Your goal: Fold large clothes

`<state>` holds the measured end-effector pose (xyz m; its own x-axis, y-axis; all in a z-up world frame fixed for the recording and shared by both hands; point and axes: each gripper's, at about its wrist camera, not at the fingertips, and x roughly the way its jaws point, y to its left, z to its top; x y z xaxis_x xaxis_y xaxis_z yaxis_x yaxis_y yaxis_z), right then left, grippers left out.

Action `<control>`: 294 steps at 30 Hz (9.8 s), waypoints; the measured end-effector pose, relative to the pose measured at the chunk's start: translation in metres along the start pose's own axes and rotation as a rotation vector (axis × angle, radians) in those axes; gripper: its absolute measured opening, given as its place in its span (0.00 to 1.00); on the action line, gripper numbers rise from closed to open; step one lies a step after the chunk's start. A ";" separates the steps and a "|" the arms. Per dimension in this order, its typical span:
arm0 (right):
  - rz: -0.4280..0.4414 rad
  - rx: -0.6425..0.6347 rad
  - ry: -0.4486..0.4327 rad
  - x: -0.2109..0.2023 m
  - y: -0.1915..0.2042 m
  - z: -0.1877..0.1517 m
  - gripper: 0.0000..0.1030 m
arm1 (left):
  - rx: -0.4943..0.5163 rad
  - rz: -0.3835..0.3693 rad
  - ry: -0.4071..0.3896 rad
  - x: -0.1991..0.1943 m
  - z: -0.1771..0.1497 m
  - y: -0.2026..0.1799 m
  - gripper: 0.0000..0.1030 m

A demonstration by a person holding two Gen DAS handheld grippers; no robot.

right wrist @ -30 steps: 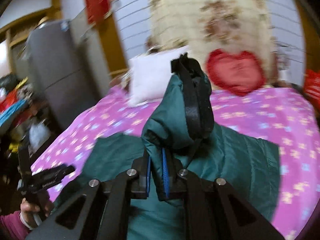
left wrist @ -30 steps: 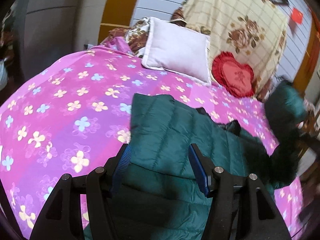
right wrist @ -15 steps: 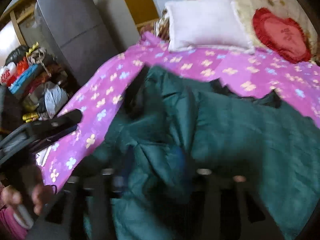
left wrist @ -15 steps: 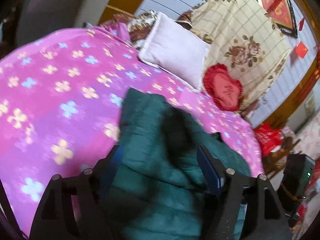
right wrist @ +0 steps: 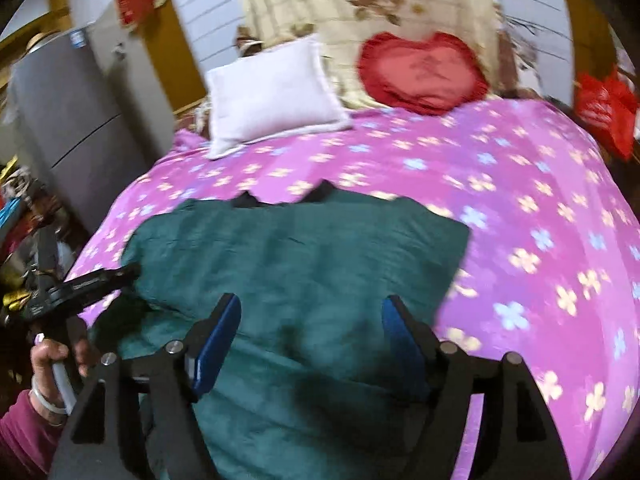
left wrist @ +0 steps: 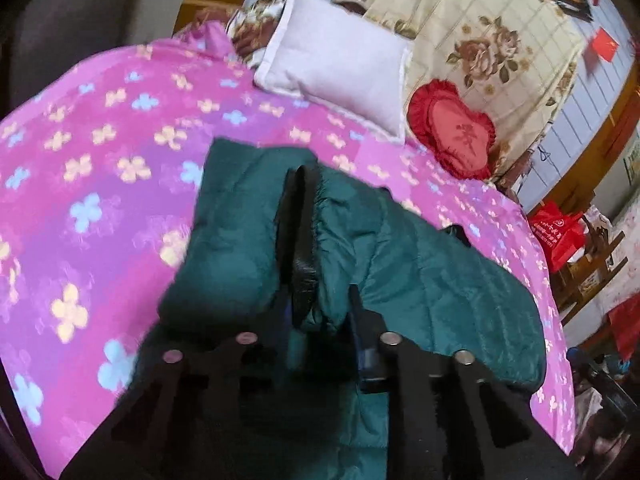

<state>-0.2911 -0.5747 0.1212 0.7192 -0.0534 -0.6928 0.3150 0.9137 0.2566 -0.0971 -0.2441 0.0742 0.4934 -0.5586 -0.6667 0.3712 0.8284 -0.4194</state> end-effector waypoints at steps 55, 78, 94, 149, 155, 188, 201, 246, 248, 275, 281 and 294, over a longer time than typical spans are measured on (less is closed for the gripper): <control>-0.155 -0.064 0.018 0.069 0.057 -0.011 0.73 | 0.176 0.313 -0.055 -0.001 -0.004 -0.005 0.39; -0.175 0.020 0.047 0.002 0.048 -0.063 0.78 | 0.333 0.316 -0.108 -0.082 -0.056 -0.027 0.39; -0.170 0.001 0.085 -0.018 0.073 -0.110 0.78 | 0.302 0.327 -0.062 -0.101 -0.103 -0.002 0.39; -0.157 0.051 0.103 -0.013 0.081 -0.138 0.81 | 0.268 0.312 -0.021 -0.102 -0.127 0.009 0.39; -0.161 0.053 0.082 -0.011 0.076 -0.127 0.81 | 0.221 0.273 -0.029 -0.102 -0.115 0.012 0.39; -0.323 -0.038 0.058 0.119 0.021 -0.001 0.82 | 0.190 0.343 0.014 0.037 0.006 -0.007 0.46; -0.226 -0.012 0.065 0.019 0.025 -0.049 0.83 | 0.204 0.308 -0.001 -0.052 -0.027 0.017 0.46; -0.041 0.032 0.242 -0.076 0.002 -0.220 0.90 | 0.167 0.261 0.146 -0.149 -0.141 0.090 0.46; -0.027 0.031 0.238 -0.075 0.005 -0.221 0.90 | 0.143 0.240 0.162 -0.149 -0.143 0.096 0.46; 0.038 -0.015 0.233 -0.078 0.015 -0.225 0.94 | 0.064 0.164 0.201 -0.158 -0.147 0.126 0.46; 0.035 -0.015 0.245 -0.077 0.016 -0.224 0.94 | 0.071 0.160 0.218 -0.152 -0.151 0.125 0.47; 0.031 -0.027 0.258 -0.074 0.018 -0.223 0.97 | 0.064 0.154 0.214 -0.151 -0.152 0.128 0.51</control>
<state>-0.4769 -0.4642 0.0269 0.5454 0.0757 -0.8348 0.2768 0.9238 0.2646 -0.2439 -0.0473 0.0276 0.3725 -0.3992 -0.8378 0.3569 0.8950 -0.2677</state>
